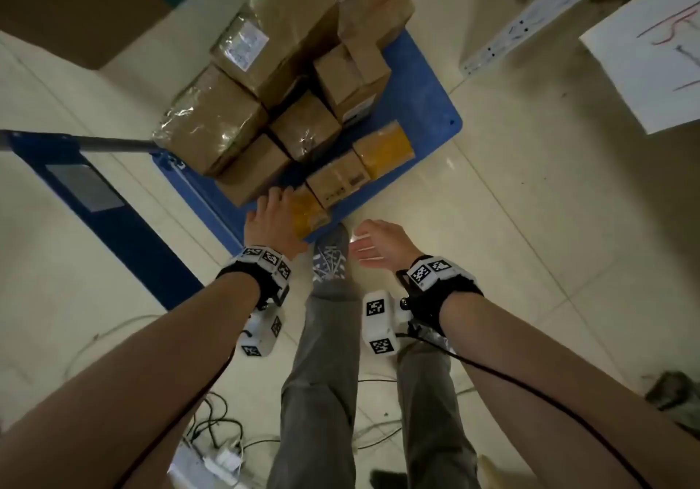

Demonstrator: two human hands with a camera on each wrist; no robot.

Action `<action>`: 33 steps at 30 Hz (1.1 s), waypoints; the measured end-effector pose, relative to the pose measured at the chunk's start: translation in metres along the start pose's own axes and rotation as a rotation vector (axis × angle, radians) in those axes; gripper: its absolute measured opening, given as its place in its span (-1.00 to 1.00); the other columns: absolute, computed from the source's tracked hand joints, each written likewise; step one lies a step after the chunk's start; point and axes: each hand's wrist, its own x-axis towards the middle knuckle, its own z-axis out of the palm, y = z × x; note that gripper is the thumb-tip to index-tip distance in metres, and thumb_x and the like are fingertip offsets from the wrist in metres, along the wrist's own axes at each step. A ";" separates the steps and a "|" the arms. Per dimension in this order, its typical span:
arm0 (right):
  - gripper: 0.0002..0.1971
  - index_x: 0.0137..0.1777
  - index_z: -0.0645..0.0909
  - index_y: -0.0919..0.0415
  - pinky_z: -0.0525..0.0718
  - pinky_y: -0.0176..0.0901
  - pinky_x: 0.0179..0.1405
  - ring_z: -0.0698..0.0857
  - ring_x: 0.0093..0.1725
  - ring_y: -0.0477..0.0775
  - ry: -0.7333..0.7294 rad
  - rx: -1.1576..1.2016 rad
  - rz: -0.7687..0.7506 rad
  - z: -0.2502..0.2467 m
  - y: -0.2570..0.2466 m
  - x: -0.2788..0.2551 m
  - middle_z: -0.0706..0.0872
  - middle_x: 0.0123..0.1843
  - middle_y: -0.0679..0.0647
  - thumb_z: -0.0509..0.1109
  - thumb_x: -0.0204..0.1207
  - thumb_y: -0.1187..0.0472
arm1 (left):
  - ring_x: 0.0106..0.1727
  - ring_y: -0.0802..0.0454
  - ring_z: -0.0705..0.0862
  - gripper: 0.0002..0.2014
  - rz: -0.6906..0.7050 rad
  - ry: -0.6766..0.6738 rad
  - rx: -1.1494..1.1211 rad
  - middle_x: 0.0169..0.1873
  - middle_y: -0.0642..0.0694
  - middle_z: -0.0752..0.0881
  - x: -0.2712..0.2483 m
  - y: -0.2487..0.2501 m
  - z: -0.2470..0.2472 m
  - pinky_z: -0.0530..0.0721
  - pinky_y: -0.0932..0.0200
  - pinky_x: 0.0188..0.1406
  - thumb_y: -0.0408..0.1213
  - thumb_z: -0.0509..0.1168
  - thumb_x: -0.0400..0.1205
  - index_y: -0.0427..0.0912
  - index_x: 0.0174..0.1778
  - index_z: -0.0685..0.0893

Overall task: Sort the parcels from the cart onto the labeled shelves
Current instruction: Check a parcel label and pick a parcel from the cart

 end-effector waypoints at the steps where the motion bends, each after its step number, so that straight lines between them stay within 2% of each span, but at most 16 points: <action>1: -0.85 0.14 0.54 0.33 0.67 -0.09 -0.14 0.70 -0.22 0.13 0.001 0.010 0.012 0.004 0.005 0.007 0.72 -0.09 0.25 0.28 0.71 0.23 | 0.55 -0.25 0.35 0.06 -0.014 0.003 -0.011 0.55 -0.18 0.33 0.002 -0.001 0.008 0.50 -0.24 0.41 -0.15 0.62 0.38 -0.16 0.71 0.14; 5: -0.86 0.15 0.54 0.31 0.66 -0.12 -0.18 0.67 -0.24 0.12 -0.016 0.040 0.086 0.009 0.023 0.025 0.70 -0.05 0.27 0.25 0.72 0.25 | 0.70 -0.26 0.13 0.14 -0.086 0.020 -0.062 0.72 -0.12 0.12 0.016 -0.003 0.042 0.35 -0.35 0.55 -0.19 0.60 0.45 -0.11 0.76 -0.09; 8: -0.82 0.21 0.57 0.30 0.71 -0.10 -0.01 0.73 -0.09 0.16 -0.016 0.052 0.088 0.006 0.033 0.032 0.74 0.05 0.26 0.25 0.72 0.23 | 0.73 -0.27 0.04 0.21 -0.109 0.025 -0.075 0.74 -0.08 0.07 0.027 -0.006 0.055 0.25 -0.44 0.59 -0.22 0.62 0.43 -0.04 0.77 -0.18; 11: -0.80 0.22 0.58 0.31 0.71 -0.06 0.14 0.74 0.04 0.23 -0.008 0.091 0.094 0.001 0.041 0.039 0.75 0.11 0.30 0.25 0.73 0.22 | 0.70 -0.31 0.14 0.24 -0.142 0.004 -0.080 0.70 -0.13 0.17 0.033 -0.010 0.063 0.29 -0.47 0.56 -0.25 0.65 0.39 -0.03 0.77 -0.15; 14: -0.79 0.21 0.59 0.32 0.72 0.04 0.20 0.76 0.03 0.21 0.004 0.100 0.089 -0.003 0.047 0.043 0.79 0.02 0.25 0.25 0.73 0.20 | 0.58 -0.35 0.32 0.19 -0.136 0.014 -0.073 0.62 -0.17 0.30 0.036 -0.013 0.064 0.40 -0.45 0.48 -0.25 0.64 0.37 -0.05 0.76 -0.06; 16: -0.78 0.22 0.60 0.31 0.71 0.07 0.28 0.76 0.07 0.21 0.015 0.107 0.093 -0.005 0.052 0.046 0.80 0.03 0.25 0.24 0.73 0.19 | 0.55 -0.37 0.34 0.18 -0.130 -0.012 -0.078 0.60 -0.18 0.31 0.034 -0.014 0.061 0.42 -0.44 0.46 -0.22 0.65 0.36 -0.07 0.75 -0.03; 19: -0.77 0.23 0.61 0.30 0.71 0.08 0.30 0.76 0.08 0.21 0.028 0.137 0.099 -0.005 0.057 0.044 0.79 0.09 0.27 0.26 0.72 0.18 | 0.53 -0.38 0.34 0.17 -0.149 -0.046 -0.083 0.59 -0.17 0.29 0.023 -0.016 0.055 0.45 -0.42 0.43 -0.06 0.67 0.33 -0.05 0.72 0.03; 21: -0.76 0.25 0.61 0.30 0.70 0.08 0.31 0.75 0.10 0.21 0.026 0.159 0.097 -0.005 0.059 0.041 0.78 0.13 0.29 0.26 0.71 0.18 | 0.51 -0.39 0.34 0.14 -0.172 -0.052 -0.085 0.57 -0.18 0.28 0.013 -0.016 0.048 0.44 -0.39 0.43 0.10 0.62 0.33 -0.05 0.69 0.06; 23: -0.76 0.25 0.61 0.30 0.69 0.09 0.33 0.75 0.12 0.21 0.016 0.177 0.094 -0.008 0.061 0.035 0.78 0.16 0.29 0.26 0.72 0.18 | 0.49 -0.39 0.34 0.11 -0.179 -0.086 -0.125 0.53 -0.23 0.28 0.002 -0.013 0.039 0.44 -0.34 0.42 0.17 0.57 0.35 -0.08 0.69 0.07; 26: -0.73 0.32 0.58 0.29 0.70 0.10 0.30 0.76 0.11 0.21 0.016 0.206 0.074 -0.016 0.066 0.025 0.79 0.21 0.30 0.25 0.74 0.15 | 0.48 -0.42 0.36 0.11 -0.182 -0.158 -0.207 0.51 -0.27 0.30 -0.007 -0.010 0.028 0.47 -0.33 0.39 0.11 0.58 0.38 -0.08 0.71 0.05; 28: -0.74 0.33 0.55 0.24 0.71 0.10 0.29 0.76 0.10 0.20 0.034 0.258 0.065 -0.029 0.073 0.017 0.77 0.22 0.27 0.25 0.76 0.13 | 0.49 -0.42 0.39 0.12 -0.172 -0.210 -0.237 0.53 -0.29 0.32 -0.009 -0.005 0.023 0.48 -0.30 0.38 0.16 0.55 0.41 -0.08 0.74 0.01; 31: -0.86 0.18 0.57 0.15 0.69 0.19 0.37 0.73 0.21 0.24 0.091 0.340 0.055 -0.059 0.085 0.006 0.71 0.32 0.25 0.30 0.74 0.11 | 0.51 -0.29 0.46 0.23 -0.132 -0.352 -0.346 0.59 -0.24 0.37 -0.012 0.016 0.007 0.52 -0.17 0.44 0.36 0.48 0.30 -0.11 0.76 0.01; 33: -0.85 0.18 0.58 0.16 0.68 0.25 0.39 0.71 0.26 0.27 0.122 0.410 0.056 -0.085 0.092 -0.001 0.65 0.37 0.25 0.33 0.73 0.11 | 0.41 -0.20 0.55 0.13 -0.104 -0.444 -0.461 0.56 -0.16 0.45 -0.019 0.043 -0.005 0.54 -0.05 0.38 0.31 0.49 0.36 -0.08 0.74 0.11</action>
